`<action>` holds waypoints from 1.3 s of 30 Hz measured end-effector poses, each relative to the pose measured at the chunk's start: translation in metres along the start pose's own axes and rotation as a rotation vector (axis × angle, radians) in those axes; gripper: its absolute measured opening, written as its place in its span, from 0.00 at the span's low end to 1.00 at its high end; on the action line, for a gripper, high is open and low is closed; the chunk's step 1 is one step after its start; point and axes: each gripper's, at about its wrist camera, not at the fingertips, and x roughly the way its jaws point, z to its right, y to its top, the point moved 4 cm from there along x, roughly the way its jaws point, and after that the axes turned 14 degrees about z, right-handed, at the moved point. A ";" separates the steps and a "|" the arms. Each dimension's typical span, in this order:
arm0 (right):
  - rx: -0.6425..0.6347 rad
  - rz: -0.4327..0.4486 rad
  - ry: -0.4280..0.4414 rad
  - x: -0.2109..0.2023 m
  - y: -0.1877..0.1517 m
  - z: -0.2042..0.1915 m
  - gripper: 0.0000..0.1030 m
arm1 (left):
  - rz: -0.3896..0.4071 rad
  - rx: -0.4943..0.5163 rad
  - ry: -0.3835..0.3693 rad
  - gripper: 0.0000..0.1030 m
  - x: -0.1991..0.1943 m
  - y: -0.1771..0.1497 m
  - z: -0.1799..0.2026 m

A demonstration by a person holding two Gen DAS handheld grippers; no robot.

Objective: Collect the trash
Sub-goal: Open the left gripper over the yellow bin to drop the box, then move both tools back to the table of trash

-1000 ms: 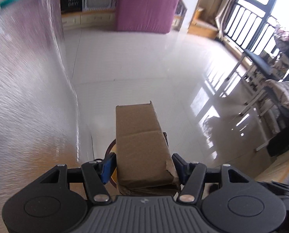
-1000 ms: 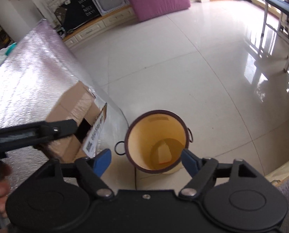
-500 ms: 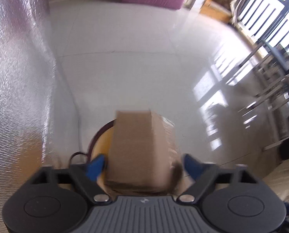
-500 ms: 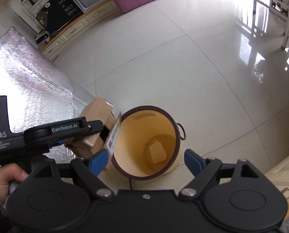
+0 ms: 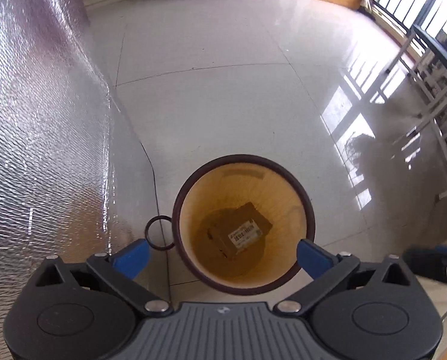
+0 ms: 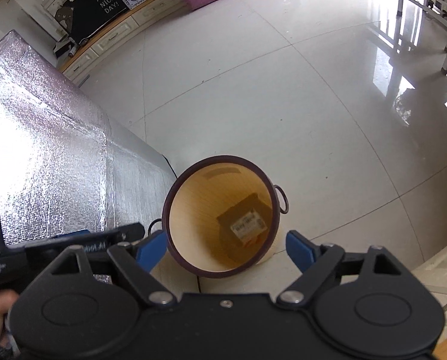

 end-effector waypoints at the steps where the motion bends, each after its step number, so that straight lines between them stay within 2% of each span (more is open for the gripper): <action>1: -0.005 0.002 0.001 -0.001 0.001 -0.001 0.89 | 0.001 0.007 0.000 1.00 -0.003 0.000 0.001; 8: -0.051 0.032 -0.013 -0.013 0.009 -0.010 1.00 | 0.005 -0.036 0.018 1.00 -0.027 0.002 -0.009; 12: -0.097 0.038 -0.042 -0.021 0.013 -0.014 1.00 | 0.007 -0.047 0.044 1.00 -0.045 0.003 -0.015; 21: -0.168 0.063 -0.063 -0.051 0.025 -0.027 1.00 | 0.072 -0.072 0.056 1.00 -0.101 0.014 -0.020; 29: -0.200 0.121 -0.062 -0.101 0.029 -0.044 1.00 | 0.144 -0.063 0.060 1.00 -0.164 0.020 -0.014; 39: -0.231 0.201 -0.078 -0.187 0.019 -0.060 1.00 | 0.251 -0.053 0.017 1.00 -0.252 0.019 -0.010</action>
